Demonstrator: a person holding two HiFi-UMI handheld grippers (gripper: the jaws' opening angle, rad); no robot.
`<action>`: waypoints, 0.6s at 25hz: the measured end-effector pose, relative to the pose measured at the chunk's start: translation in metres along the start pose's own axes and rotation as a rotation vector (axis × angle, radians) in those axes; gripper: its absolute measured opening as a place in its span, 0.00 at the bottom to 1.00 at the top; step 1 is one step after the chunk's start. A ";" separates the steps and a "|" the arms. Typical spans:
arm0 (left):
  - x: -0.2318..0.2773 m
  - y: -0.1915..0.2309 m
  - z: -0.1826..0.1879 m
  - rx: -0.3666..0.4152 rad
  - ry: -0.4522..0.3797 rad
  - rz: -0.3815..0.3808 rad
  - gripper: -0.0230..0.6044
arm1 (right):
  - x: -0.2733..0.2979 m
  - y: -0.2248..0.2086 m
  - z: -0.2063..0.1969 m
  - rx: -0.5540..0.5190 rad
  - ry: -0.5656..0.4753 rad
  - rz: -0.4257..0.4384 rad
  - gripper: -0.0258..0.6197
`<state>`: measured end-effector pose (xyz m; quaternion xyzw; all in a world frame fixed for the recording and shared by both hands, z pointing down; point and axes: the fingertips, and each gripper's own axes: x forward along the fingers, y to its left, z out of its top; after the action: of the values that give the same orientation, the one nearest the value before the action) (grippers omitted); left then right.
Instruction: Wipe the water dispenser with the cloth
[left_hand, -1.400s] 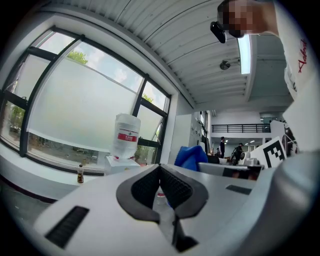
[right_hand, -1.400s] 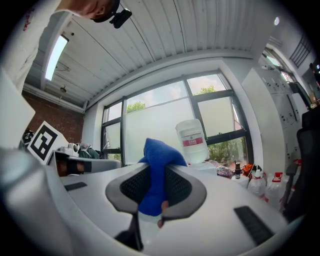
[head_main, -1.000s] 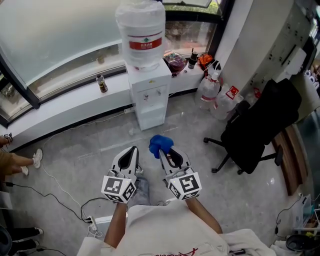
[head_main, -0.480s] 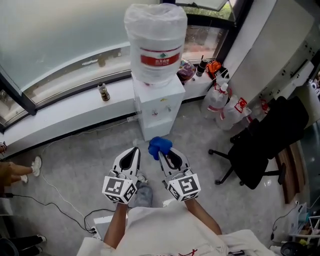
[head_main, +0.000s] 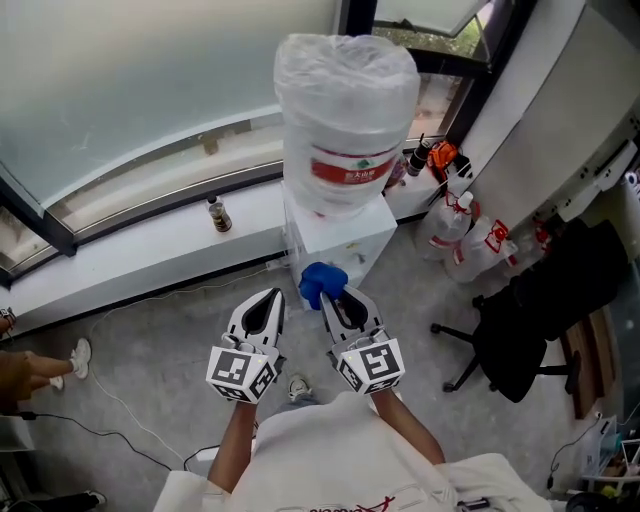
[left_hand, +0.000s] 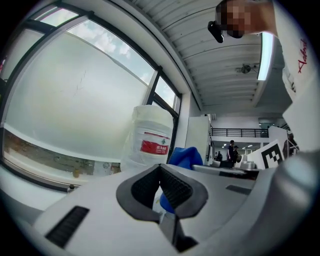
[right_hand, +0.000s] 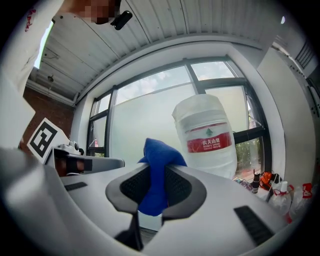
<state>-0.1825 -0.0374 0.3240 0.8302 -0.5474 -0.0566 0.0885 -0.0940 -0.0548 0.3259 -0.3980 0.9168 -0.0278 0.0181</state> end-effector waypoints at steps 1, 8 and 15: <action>0.005 0.009 0.005 0.005 -0.004 -0.003 0.05 | 0.011 -0.002 0.004 -0.006 -0.008 -0.004 0.16; 0.030 0.029 -0.001 -0.011 0.011 -0.001 0.05 | 0.037 -0.020 0.007 -0.008 -0.020 -0.020 0.16; 0.049 0.024 -0.020 -0.039 0.042 0.047 0.05 | 0.042 -0.042 -0.014 0.031 0.029 0.022 0.16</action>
<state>-0.1810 -0.0896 0.3488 0.8163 -0.5635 -0.0477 0.1176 -0.0932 -0.1135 0.3421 -0.3869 0.9208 -0.0478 0.0114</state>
